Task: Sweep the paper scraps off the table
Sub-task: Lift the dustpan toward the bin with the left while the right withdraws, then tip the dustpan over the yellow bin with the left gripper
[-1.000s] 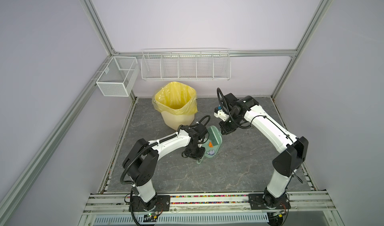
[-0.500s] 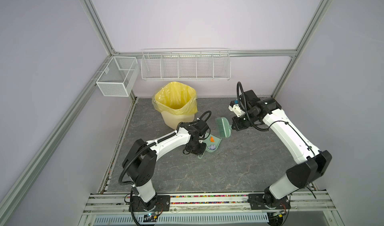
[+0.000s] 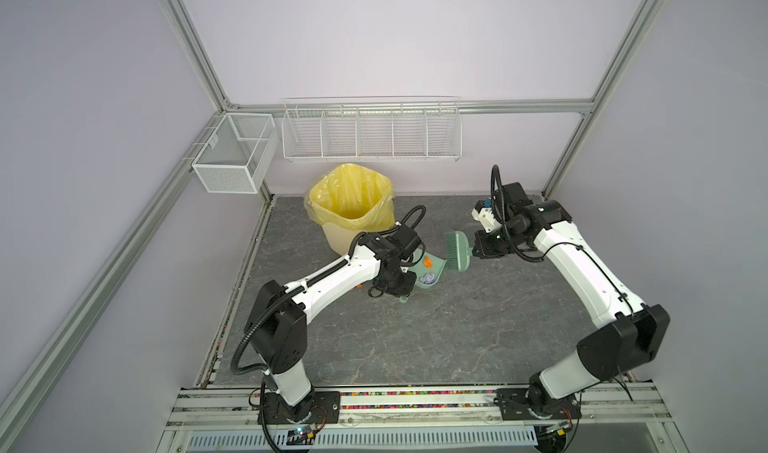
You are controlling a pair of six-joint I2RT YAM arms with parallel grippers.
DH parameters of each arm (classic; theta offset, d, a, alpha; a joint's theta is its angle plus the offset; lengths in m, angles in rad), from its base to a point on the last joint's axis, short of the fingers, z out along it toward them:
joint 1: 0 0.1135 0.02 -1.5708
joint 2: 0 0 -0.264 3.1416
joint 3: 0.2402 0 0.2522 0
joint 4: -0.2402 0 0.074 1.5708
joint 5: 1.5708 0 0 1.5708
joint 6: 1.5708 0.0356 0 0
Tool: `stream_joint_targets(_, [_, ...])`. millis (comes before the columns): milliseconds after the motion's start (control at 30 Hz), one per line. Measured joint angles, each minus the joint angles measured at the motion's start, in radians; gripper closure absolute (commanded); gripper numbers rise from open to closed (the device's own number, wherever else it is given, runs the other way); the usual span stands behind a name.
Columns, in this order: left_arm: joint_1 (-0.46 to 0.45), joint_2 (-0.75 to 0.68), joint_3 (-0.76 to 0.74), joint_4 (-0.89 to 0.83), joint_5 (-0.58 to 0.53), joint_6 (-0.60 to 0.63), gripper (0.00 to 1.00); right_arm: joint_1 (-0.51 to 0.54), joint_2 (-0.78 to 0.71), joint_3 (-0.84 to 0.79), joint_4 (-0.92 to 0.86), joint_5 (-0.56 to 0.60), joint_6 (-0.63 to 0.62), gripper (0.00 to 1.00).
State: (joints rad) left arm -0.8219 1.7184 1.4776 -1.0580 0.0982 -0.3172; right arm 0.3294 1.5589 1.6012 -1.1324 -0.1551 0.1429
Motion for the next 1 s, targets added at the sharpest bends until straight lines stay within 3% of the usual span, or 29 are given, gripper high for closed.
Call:
stream_joint_targets(533, [0.000, 0.002, 0.351, -0.200, -0.054, 0.016, 1.00, -0.027, -0.061, -0.100, 0.069, -0.019, 0.034, 0.93])
stream_joint_targets(1000, [0.040, 0.111, 0.755, -0.445, -0.236, 0.031, 1.00, -0.027, -0.083, -0.158, 0.111, -0.042, 0.064, 0.93])
